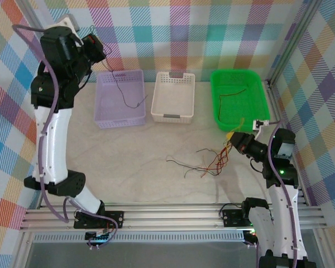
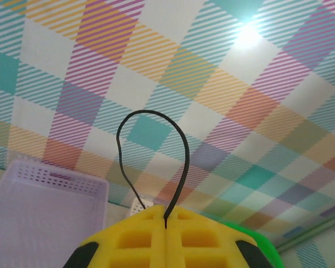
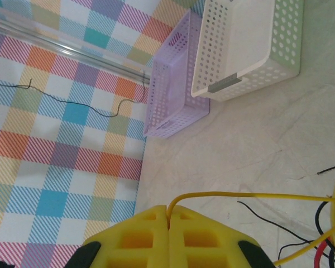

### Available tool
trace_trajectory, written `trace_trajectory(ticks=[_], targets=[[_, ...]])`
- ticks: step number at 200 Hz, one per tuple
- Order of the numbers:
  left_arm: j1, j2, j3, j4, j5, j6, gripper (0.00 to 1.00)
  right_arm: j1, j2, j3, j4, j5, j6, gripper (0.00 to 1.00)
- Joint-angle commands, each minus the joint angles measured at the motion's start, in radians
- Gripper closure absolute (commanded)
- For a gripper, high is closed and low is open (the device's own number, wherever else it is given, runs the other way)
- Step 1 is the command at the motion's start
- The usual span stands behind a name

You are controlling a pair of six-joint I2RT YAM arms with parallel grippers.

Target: Untangle the cables

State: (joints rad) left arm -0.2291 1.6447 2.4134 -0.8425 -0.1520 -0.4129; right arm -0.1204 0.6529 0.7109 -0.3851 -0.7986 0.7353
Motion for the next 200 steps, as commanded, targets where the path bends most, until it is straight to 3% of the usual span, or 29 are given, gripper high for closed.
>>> trace_trajectory(ticks=[1,118,200], targets=[[0.042,0.081,0.056,0.058,-0.028,0.032,1.00,0.018,-0.013,0.040,0.005,-0.024,-0.039,1.00],[0.129,0.460,0.153,0.106,0.032,0.014,1.00,0.120,-0.039,0.025,0.015,-0.026,-0.055,1.00],[0.140,0.482,0.141,0.065,0.043,0.004,1.00,0.140,-0.040,0.009,0.035,-0.021,-0.050,1.00]])
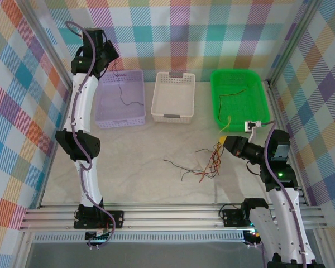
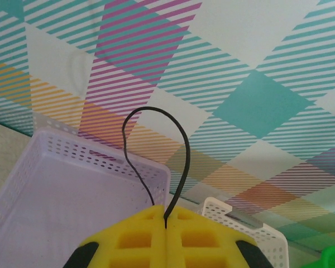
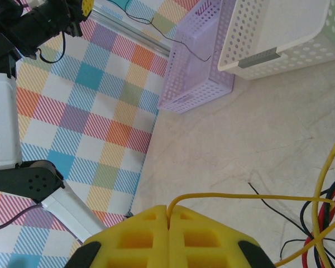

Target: Untangle the cables

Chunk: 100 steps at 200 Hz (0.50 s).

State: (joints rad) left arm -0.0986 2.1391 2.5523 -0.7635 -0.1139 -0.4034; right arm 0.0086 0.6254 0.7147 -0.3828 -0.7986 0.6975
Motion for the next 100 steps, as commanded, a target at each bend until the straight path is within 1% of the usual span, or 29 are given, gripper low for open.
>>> trace_trajectory(ticks=[1,15,27,39,81,100], targets=[[0.009,-0.013,-0.001,-0.014,0.005,-0.006,1.00,0.011,-0.013,0.006,0.032,-0.021,-0.012,1.00],[0.007,-0.035,-0.092,0.025,0.005,-0.009,1.00,0.010,-0.021,0.006,0.030,-0.024,-0.010,1.00],[0.008,-0.069,-0.217,0.091,0.001,-0.008,1.00,0.012,-0.027,0.010,0.028,-0.028,-0.007,1.00],[0.008,-0.087,-0.305,0.134,-0.008,-0.007,1.00,0.014,-0.031,0.013,0.026,-0.031,-0.004,1.00],[-0.001,-0.052,-0.417,0.139,0.019,-0.024,1.00,0.020,-0.034,0.007,0.050,-0.030,0.022,1.00],[-0.014,-0.035,-0.441,0.130,0.040,-0.032,1.00,0.025,-0.032,0.009,0.062,-0.029,0.033,1.00]])
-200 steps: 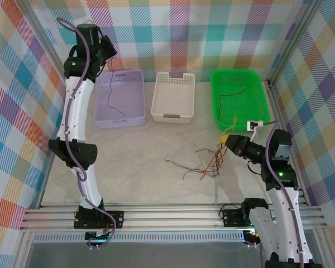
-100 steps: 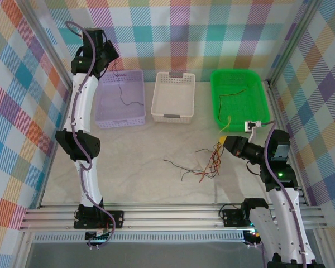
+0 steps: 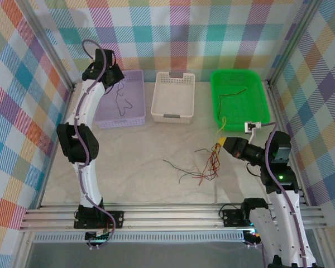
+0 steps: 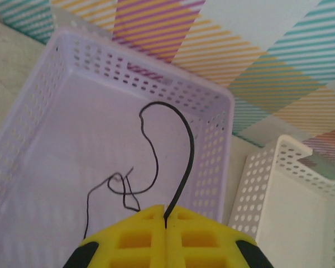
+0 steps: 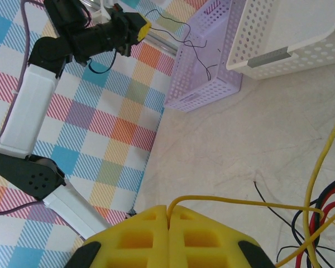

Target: Untangle the cables

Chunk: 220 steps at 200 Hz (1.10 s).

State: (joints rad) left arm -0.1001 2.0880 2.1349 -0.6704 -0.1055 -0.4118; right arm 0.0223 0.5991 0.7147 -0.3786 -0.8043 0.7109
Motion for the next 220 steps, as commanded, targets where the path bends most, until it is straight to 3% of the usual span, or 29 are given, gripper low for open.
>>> trace_trajectory(ticks=[1,19,84,116,137,173,220], targets=[[-0.012,0.017,-0.024,0.035,0.032,-0.024,1.00,0.011,-0.005,0.010,0.058,-0.023,0.019,1.00],[-0.019,0.031,-0.028,0.010,0.031,-0.030,0.97,0.015,-0.009,0.018,0.046,-0.021,0.014,1.00],[-0.019,0.031,-0.084,-0.042,0.086,-0.041,0.55,0.020,-0.017,0.030,0.035,-0.019,0.023,1.00],[-0.018,-0.028,-0.095,-0.081,0.112,-0.056,0.43,0.022,0.009,0.064,0.010,-0.020,0.025,1.00],[-0.028,-0.112,-0.140,-0.085,0.210,-0.089,0.38,0.023,0.032,0.083,0.047,-0.042,0.061,1.00],[-0.132,-0.346,-0.374,0.017,0.354,-0.163,0.35,0.027,0.087,0.121,0.118,-0.092,0.136,1.00],[-0.349,-0.746,-0.904,0.437,0.523,-0.244,0.32,0.040,0.126,0.164,0.117,-0.095,0.151,1.00]])
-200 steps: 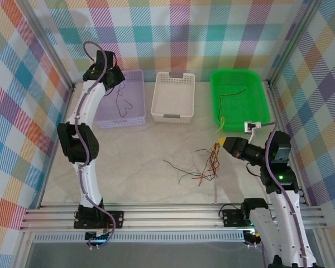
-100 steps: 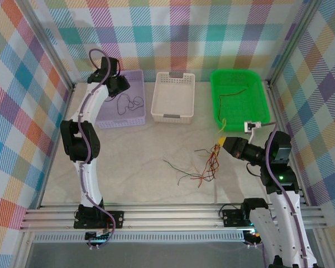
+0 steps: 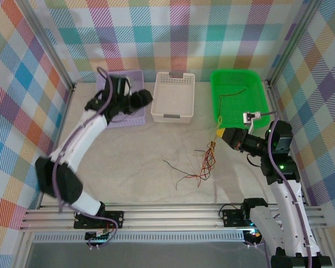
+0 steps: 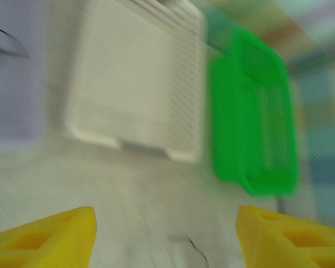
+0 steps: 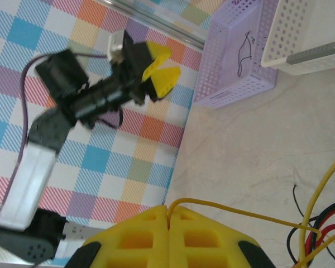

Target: Untangle the cables

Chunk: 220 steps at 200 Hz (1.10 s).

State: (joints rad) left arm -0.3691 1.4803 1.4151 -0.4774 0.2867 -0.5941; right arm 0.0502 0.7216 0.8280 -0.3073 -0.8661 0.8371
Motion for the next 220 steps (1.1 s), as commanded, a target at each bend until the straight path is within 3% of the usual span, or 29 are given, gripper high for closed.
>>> trace_trajectory(ticks=[1,48,109,220], targets=[[-0.087,-0.144,-0.192,0.252,0.134,-0.062,0.32,0.013,0.004,0.051,0.044,-0.033,0.025,1.00],[-0.354,-0.248,-0.429,0.428,0.117,-0.078,0.32,0.038,-0.012,0.067,0.038,-0.015,0.035,1.00],[-0.547,-0.158,-0.469,0.610,0.067,-0.099,0.33,0.065,-0.042,0.069,0.021,0.003,0.041,1.00],[-0.666,-0.010,-0.448,0.759,0.051,-0.130,0.46,0.076,-0.059,0.053,0.032,0.009,0.053,1.00]])
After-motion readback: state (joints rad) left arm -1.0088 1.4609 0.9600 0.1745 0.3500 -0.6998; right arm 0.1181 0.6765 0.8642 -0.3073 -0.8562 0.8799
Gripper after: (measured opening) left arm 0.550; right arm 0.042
